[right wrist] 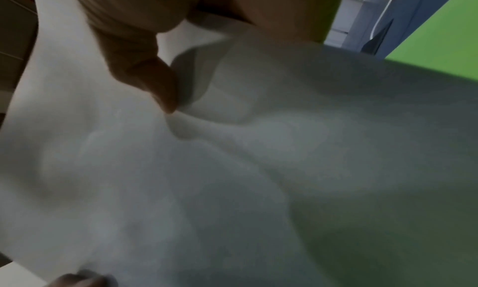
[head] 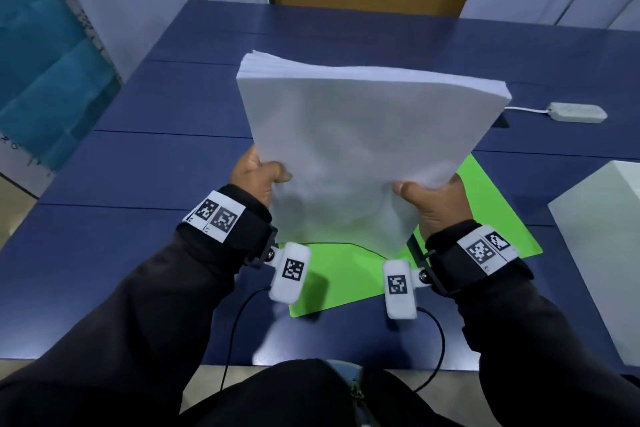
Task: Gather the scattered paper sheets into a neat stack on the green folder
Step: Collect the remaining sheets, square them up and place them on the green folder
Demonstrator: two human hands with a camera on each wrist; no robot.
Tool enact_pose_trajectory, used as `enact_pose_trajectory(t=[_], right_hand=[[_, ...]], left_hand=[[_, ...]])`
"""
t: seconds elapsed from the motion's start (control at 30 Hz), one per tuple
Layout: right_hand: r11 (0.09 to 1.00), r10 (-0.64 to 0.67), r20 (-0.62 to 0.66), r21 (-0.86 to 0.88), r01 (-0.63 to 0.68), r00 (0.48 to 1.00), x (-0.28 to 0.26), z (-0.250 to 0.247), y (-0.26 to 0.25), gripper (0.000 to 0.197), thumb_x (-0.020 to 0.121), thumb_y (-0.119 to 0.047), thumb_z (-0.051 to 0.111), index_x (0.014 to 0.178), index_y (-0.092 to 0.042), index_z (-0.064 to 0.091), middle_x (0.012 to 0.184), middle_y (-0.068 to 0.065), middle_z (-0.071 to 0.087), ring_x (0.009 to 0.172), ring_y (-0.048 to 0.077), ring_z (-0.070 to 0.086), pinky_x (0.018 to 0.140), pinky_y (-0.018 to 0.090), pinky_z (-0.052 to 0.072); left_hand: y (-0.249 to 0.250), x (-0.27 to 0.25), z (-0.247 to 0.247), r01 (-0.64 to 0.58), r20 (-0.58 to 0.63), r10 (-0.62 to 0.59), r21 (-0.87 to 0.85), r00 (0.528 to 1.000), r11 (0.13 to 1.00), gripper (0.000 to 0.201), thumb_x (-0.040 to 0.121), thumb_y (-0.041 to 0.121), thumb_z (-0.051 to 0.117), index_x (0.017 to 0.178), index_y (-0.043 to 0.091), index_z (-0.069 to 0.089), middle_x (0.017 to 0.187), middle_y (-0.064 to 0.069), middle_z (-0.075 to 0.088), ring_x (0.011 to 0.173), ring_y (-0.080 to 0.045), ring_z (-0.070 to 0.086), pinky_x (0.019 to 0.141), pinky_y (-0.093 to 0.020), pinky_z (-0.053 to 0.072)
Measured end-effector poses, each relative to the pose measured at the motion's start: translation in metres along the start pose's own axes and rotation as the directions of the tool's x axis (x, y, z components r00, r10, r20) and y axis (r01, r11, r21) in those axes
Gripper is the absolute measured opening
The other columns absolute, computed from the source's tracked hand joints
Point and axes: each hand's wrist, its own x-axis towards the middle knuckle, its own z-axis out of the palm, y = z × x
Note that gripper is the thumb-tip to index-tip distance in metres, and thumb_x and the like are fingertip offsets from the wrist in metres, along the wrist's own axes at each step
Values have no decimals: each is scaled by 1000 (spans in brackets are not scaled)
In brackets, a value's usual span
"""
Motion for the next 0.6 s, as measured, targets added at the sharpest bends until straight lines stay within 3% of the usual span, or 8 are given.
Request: enact_pose_trajectory(t=[0.1,0.23,0.33,0.43,0.53,0.6], right_hand=[[999,-16,38,38,14,999,-2,-5,-7,35,52,-2,69,87,-3,61,64,-9,70,60,7,65,61,18,51],[998,-18,41,55,15,999,-3,-7,-2,29,53,-1,66,80,-11,61,62,-11,70,59,5,65,62,19,51],[999,-12,15,44,11,1000,-1,-2,-1,31,53,-2,67,81,-13,62,64,-13,70,61,5,65,64,20,53],[998,-51,19,24,50,999,2,-5,-7,30,54,-2,67,80,-15,63,65,-13,70,62,5,65,67,21,53],[999,-37,26,11,37,999,0,-7,1,29,55,-3,68,81,-14,63,67,-12,71,64,7,66,68,21,53],[1000,-16,17,-15,16,1000,-3,-6,7,31,54,-5,70,84,-10,64,71,-8,71,69,13,66,72,24,53]], left_hand=[[4,-1,-3,-22,42,21,1,999,1000,30,46,-6,45,72,7,54,48,8,62,53,-11,58,62,-24,47],[5,-4,-3,-21,88,19,29,996,999,39,49,-5,43,82,12,56,50,10,63,51,-3,59,56,-17,49],[9,-8,7,33,-3,-33,-45,999,998,36,57,-12,47,88,3,58,44,10,59,51,-9,57,58,-22,49],[11,-8,9,50,-48,-55,-102,997,994,54,70,-24,37,122,-13,49,45,9,59,60,-17,54,65,-27,47],[8,-13,4,66,-45,-71,-103,996,993,60,64,-17,44,124,-14,47,58,4,62,67,-19,53,71,-29,45],[4,-16,4,98,-35,-102,-88,994,991,57,69,-20,40,126,-13,46,72,-3,58,72,-20,53,73,-30,44]])
